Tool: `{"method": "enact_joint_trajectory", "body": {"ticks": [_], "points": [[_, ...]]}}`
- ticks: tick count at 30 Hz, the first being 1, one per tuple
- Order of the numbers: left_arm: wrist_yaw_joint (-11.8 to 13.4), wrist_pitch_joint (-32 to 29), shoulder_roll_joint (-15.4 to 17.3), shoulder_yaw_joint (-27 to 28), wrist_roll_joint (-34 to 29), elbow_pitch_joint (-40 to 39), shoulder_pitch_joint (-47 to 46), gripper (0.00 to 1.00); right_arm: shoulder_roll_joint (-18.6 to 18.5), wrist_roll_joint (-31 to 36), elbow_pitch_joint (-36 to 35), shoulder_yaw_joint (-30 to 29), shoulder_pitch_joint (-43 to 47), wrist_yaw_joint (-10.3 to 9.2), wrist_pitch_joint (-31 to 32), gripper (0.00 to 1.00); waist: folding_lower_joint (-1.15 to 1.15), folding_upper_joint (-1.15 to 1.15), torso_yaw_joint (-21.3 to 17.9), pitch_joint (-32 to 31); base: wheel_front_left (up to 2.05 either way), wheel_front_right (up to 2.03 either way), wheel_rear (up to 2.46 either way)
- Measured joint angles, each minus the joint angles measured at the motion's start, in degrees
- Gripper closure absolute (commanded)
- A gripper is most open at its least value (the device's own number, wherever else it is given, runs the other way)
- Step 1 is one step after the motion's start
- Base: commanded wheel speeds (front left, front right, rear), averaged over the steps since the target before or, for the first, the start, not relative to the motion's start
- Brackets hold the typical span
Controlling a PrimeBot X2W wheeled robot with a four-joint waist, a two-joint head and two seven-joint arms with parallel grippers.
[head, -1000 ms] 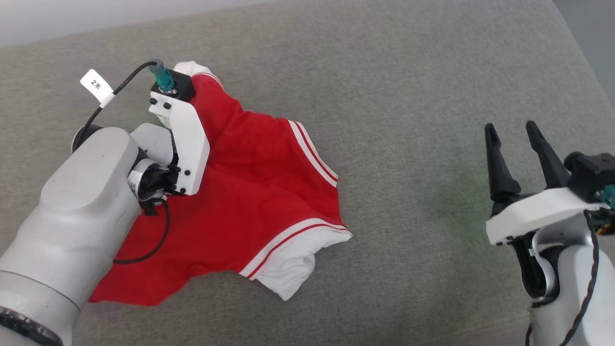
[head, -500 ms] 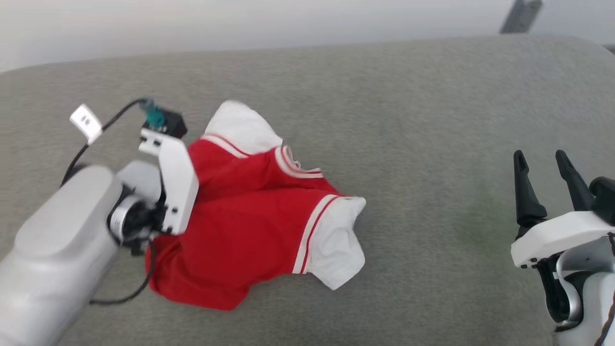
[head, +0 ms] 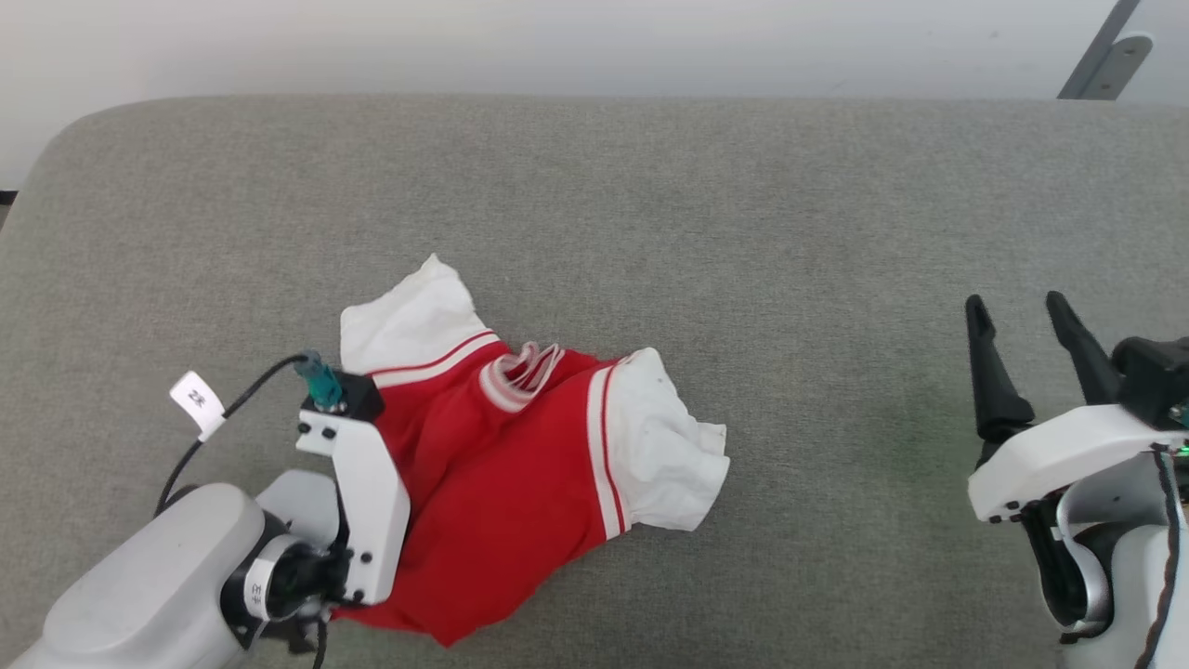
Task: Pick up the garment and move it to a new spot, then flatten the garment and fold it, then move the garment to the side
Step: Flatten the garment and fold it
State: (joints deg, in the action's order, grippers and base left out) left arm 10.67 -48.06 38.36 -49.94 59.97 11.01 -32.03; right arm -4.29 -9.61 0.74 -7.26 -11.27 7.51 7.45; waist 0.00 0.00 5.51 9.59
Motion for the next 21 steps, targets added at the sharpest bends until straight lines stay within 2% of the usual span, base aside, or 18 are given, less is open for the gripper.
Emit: {"method": "enact_joint_trajectory", "body": {"ticks": [2, 3, 9, 14, 15, 21], "points": [[-0.29, 3.21, -0.59, 1.04, -0.3, -0.63, -0.04, 0.52, -0.29, -0.46, 0.18, 0.88, -0.04, 0.0, 0.63, 0.0, 0.0, 0.0, 0.34, 0.04, 0.0, 0.0, 0.0], [-0.68, 4.56, -0.91, 1.57, -0.4, -0.76, -0.1, 0.0, -0.37, -0.58, 0.23, 1.4, -0.05, 0.0, 0.93, 0.0, 0.0, 0.0, 0.56, 0.04, 0.0, 0.0, 0.0], [-1.87, 12.79, -0.79, 5.11, -1.07, -1.19, -0.59, 0.0, -2.19, -2.78, 1.02, 6.34, 0.17, -0.01, 4.7, 0.0, 0.0, 0.0, 2.17, -0.36, 0.0, 0.0, 0.0], [-3.46, 23.99, 0.29, 7.79, -4.57, -3.3, 0.1, 0.0, -4.7, -6.13, 0.52, 12.17, 1.25, -0.01, 9.47, 0.0, 0.0, 0.0, 3.99, -0.73, 0.0, 0.0, 0.0], [-3.46, 23.99, 0.29, 7.79, -4.57, -3.3, 0.1, 0.0, -4.7, -6.13, 0.52, 12.17, 1.25, -0.01, 9.47, 0.0, 0.0, 0.0, 3.99, -0.73, 0.0, 0.0, 0.0], [-4.33, 39.79, 0.87, 11.43, -8.03, -3.94, 3.72, 0.0, -8.22, -9.93, -1.03, 17.91, 1.31, -0.01, 15.04, 0.0, 0.0, 0.0, 6.72, -0.33, 0.0, 0.0, 0.0]]}}
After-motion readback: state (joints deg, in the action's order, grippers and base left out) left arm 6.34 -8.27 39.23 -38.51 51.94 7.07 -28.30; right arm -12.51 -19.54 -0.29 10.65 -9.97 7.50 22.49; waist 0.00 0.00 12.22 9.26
